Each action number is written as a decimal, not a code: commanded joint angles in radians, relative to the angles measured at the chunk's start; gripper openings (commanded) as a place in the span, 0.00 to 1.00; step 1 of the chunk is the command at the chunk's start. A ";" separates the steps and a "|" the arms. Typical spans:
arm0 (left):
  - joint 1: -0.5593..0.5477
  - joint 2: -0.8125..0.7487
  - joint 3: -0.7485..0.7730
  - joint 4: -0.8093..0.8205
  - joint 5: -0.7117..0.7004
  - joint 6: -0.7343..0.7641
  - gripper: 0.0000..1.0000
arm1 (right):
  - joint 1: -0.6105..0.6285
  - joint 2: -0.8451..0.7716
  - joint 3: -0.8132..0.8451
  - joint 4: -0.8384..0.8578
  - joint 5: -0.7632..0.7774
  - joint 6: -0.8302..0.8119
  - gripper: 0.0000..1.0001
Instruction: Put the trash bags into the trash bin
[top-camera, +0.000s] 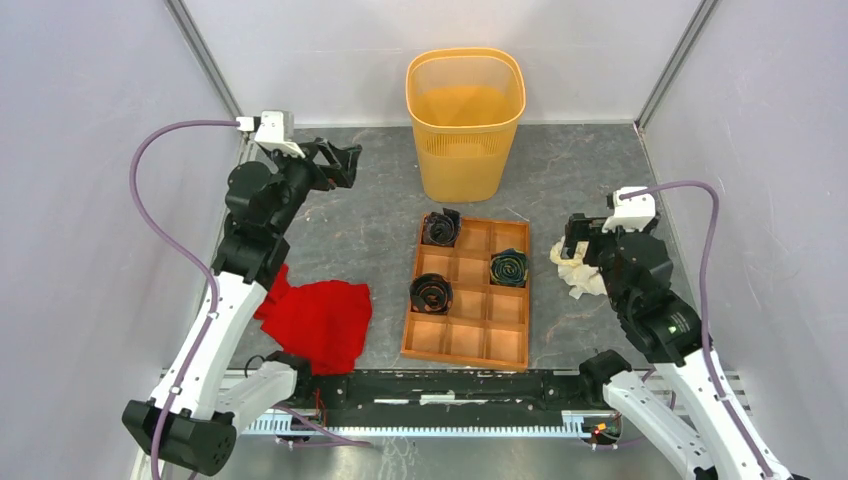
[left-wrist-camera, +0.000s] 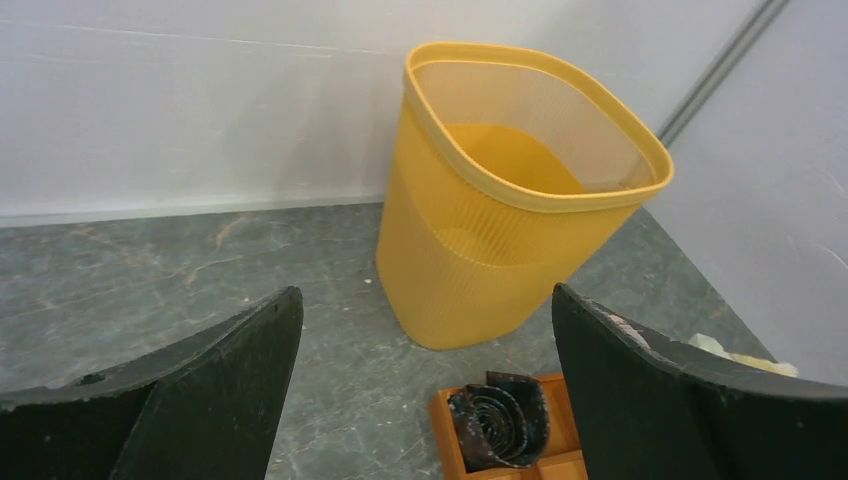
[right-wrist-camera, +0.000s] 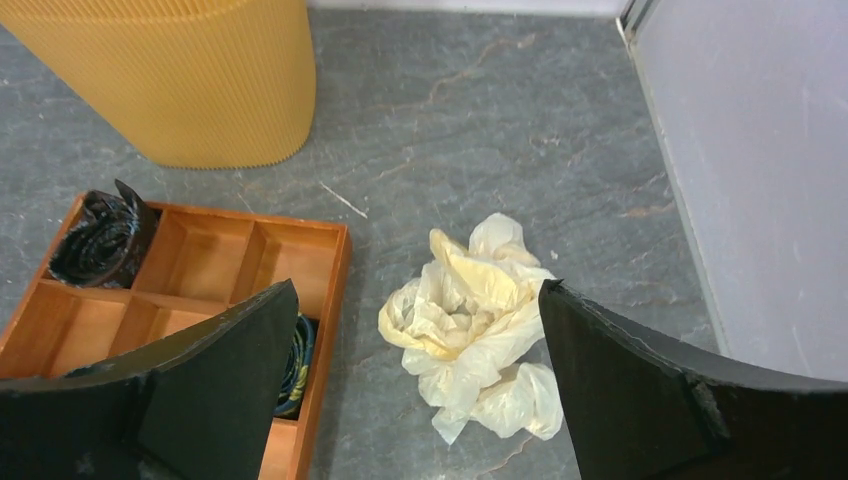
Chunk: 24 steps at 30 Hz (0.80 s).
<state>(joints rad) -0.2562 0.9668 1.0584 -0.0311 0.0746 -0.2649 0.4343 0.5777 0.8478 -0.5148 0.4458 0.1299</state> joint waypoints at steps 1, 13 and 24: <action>-0.049 0.023 0.018 0.080 0.069 -0.034 1.00 | -0.009 0.014 -0.052 0.080 0.004 0.054 0.98; -0.196 0.061 0.047 0.079 0.104 -0.029 1.00 | -0.013 0.075 -0.184 0.226 -0.151 0.069 0.98; -0.202 0.021 0.062 0.096 0.148 -0.062 1.00 | -0.240 0.357 -0.091 0.130 0.041 0.156 0.98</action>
<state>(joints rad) -0.4541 1.0256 1.0943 0.0086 0.1944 -0.2756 0.3302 0.8703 0.6994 -0.3771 0.4545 0.2245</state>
